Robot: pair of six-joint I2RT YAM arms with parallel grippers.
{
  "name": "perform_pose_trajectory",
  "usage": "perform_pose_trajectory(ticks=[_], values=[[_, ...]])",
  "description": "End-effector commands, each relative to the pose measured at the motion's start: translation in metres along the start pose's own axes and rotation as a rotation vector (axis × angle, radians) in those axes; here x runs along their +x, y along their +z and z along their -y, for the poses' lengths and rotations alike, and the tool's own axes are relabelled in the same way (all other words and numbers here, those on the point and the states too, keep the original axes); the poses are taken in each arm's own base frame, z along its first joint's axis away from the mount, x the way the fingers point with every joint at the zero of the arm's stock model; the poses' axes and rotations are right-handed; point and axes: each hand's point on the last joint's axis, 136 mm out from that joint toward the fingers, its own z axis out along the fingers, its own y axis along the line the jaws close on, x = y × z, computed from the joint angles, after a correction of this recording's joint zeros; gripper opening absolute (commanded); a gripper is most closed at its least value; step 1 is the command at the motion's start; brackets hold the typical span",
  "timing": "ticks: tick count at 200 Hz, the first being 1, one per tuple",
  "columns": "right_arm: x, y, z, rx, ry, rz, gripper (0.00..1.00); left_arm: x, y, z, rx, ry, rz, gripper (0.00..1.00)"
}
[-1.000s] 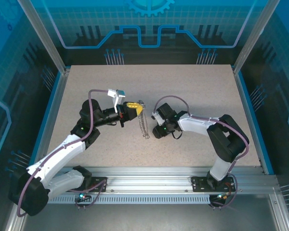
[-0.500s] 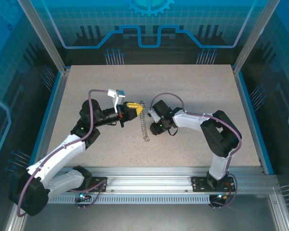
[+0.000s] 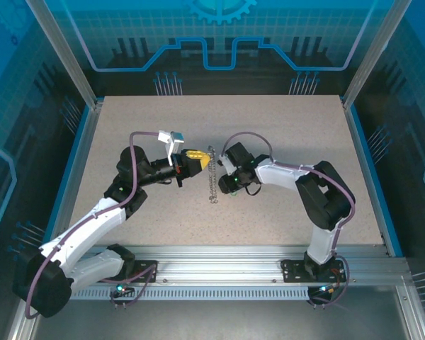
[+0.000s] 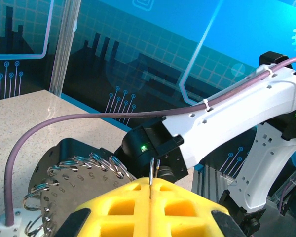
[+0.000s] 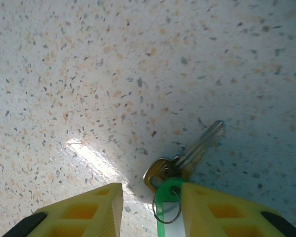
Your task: Put the keys on the keyring
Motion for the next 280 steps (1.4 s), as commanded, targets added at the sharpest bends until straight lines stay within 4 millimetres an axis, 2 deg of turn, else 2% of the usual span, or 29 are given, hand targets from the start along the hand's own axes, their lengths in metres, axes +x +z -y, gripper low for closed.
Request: perform_pose_trajectory(ticks=[1,45,76,109,151,184,226,280], values=[[-0.009,-0.020,0.000,-0.037,0.045,0.061,0.38,-0.014,-0.003,0.007,0.028,0.042,0.040,0.00],[-0.005,-0.041,0.014,-0.008,0.072,0.109,0.38,-0.012,-0.003,0.006,0.024,0.037,0.037,0.00],[0.000,-0.045,0.020,0.007,0.074,0.118,0.38,-0.011,-0.004,0.007,0.021,0.033,0.036,0.00],[0.004,-0.040,0.011,-0.022,0.017,0.096,0.37,-0.010,-0.005,0.007,0.016,0.034,0.036,0.00],[0.010,-0.026,0.004,0.030,-0.046,0.033,0.36,-0.010,-0.005,0.006,0.016,0.034,0.036,0.00],[0.008,-0.021,0.000,0.026,0.024,0.019,0.29,-0.009,-0.005,0.006,0.016,0.034,0.036,0.00],[0.005,-0.022,-0.002,0.016,0.156,0.014,0.26,-0.008,-0.006,0.007,0.016,0.034,0.039,0.00],[0.018,-0.016,0.005,0.056,0.337,-0.021,0.24,-0.009,-0.007,0.007,0.016,0.039,0.043,0.00]])
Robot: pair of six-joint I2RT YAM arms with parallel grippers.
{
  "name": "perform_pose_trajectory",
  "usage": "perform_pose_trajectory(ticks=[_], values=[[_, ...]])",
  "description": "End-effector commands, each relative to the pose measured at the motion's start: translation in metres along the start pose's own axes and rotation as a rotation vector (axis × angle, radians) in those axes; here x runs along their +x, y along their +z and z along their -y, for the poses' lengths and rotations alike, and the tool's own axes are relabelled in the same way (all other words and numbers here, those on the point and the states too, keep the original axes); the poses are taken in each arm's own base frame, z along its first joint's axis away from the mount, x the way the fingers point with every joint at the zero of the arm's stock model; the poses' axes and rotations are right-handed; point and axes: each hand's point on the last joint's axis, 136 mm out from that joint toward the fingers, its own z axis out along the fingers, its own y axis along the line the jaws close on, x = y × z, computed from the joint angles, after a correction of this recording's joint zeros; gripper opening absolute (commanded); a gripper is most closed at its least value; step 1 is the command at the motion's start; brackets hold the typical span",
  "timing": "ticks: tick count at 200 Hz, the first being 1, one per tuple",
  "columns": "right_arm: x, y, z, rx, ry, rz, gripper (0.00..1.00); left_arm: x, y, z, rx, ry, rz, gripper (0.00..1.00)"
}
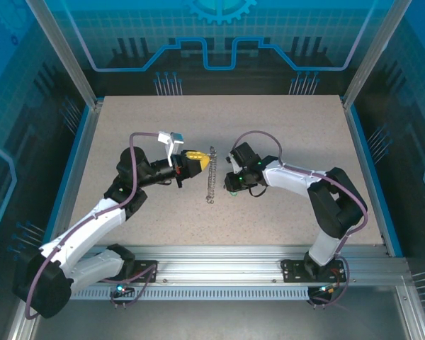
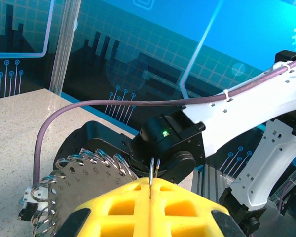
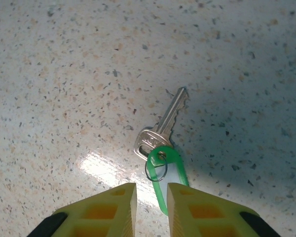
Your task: Put the keys on the keyring
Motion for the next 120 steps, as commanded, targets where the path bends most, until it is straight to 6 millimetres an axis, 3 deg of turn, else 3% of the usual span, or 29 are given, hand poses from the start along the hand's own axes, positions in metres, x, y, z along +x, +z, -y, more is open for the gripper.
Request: perform_pose_trajectory(ticks=[1,120], values=[[0.011,0.007,0.003,0.028,0.111,-0.043,0.24,-0.012,-0.005,0.007,0.018,0.043,0.044,0.00],[0.016,0.030,0.006,0.016,0.196,-0.071,0.22,-0.009,-0.005,0.006,0.020,0.043,0.048,0.00]])
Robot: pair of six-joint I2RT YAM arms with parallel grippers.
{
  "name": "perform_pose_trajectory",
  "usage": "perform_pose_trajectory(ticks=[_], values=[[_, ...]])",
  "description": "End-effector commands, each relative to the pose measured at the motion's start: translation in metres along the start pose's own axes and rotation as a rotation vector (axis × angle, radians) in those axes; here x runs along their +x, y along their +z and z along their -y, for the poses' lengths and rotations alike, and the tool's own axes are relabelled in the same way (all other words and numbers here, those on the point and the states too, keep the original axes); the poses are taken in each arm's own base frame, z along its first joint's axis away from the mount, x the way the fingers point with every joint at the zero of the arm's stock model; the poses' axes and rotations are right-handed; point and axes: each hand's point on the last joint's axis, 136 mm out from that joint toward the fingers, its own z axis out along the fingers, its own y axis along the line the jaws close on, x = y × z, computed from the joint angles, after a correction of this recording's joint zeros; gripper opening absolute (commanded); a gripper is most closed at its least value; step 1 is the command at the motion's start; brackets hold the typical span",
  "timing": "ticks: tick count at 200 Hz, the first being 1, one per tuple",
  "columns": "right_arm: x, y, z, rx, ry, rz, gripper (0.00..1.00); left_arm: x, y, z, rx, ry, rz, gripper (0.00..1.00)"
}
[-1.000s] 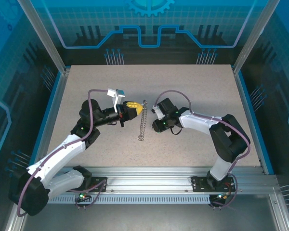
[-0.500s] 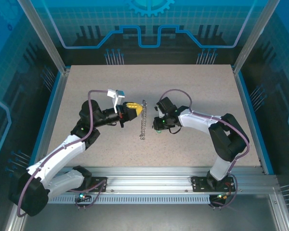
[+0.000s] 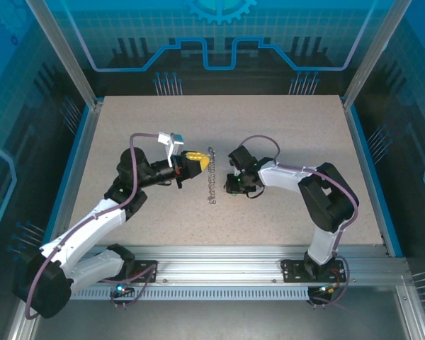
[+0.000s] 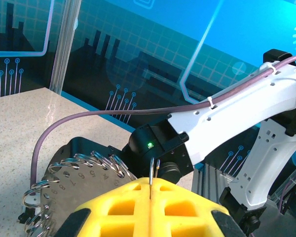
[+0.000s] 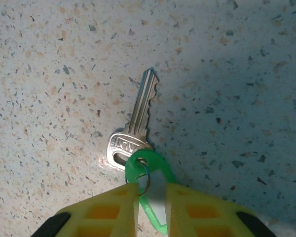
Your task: Put the keys on the keyring
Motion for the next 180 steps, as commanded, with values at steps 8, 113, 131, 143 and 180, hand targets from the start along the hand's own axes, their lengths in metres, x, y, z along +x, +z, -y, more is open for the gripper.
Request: perform_pose_trajectory(ticks=[8,113,131,143,180], values=[[0.003,0.007,-0.003,-0.013,0.018,-0.016,0.22,-0.012,-0.005,0.007,0.021,0.045,0.050,0.00],[-0.004,0.002,-0.007,-0.030,0.025,0.009,0.26,-0.011,-0.003,0.005,0.022,0.044,0.050,0.00],[-0.005,-0.001,-0.008,-0.034,0.029,0.020,0.27,-0.010,-0.003,0.005,0.022,0.042,0.050,0.00],[-0.006,-0.003,-0.008,-0.034,0.030,0.025,0.27,-0.010,-0.003,0.005,0.023,0.043,0.049,0.00],[-0.008,-0.005,-0.008,-0.030,0.030,0.034,0.27,-0.010,-0.003,0.004,0.024,0.043,0.050,0.00]])
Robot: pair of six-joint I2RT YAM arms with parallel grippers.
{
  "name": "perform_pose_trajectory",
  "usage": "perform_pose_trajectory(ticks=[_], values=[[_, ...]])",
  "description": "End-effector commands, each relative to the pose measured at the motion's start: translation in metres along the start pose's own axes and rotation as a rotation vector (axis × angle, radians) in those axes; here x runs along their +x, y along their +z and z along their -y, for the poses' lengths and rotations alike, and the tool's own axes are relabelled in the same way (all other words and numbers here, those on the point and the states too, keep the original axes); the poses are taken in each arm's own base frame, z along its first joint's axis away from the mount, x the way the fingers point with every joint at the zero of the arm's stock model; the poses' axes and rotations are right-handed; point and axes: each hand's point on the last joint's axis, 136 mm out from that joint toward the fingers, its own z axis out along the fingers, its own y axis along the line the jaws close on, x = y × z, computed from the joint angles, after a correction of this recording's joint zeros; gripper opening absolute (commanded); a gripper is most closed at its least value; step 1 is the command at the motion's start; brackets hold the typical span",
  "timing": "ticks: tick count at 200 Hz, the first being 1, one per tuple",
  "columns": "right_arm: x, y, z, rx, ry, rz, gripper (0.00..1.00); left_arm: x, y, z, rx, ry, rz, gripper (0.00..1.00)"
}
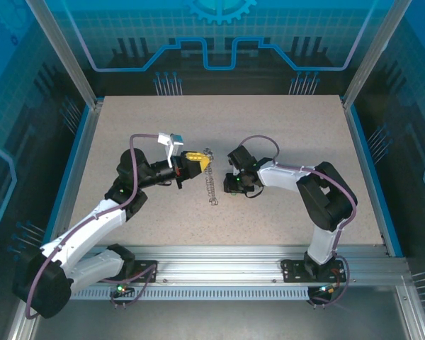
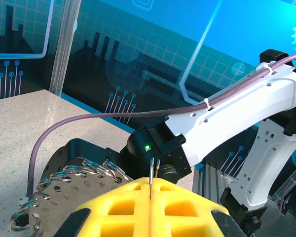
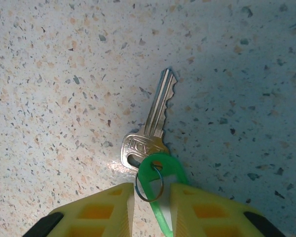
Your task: Put the keys on the keyring
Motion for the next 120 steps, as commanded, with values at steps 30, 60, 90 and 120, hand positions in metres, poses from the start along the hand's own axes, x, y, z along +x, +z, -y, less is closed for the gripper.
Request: perform_pose_trajectory(ticks=[30,60,90,120], values=[[-0.005,-0.006,-0.003,-0.004,0.011,0.024,0.27,-0.010,-0.002,0.004,0.020,0.035,0.042,0.00],[-0.006,-0.003,-0.004,-0.005,0.013,0.021,0.27,-0.010,-0.001,0.003,0.020,0.034,0.042,0.00],[-0.009,0.001,-0.005,-0.008,0.017,0.020,0.27,-0.010,-0.001,0.003,0.020,0.036,0.042,0.00],[-0.012,0.004,-0.006,-0.014,0.027,0.016,0.26,-0.010,-0.001,0.003,0.021,0.037,0.043,0.00]])
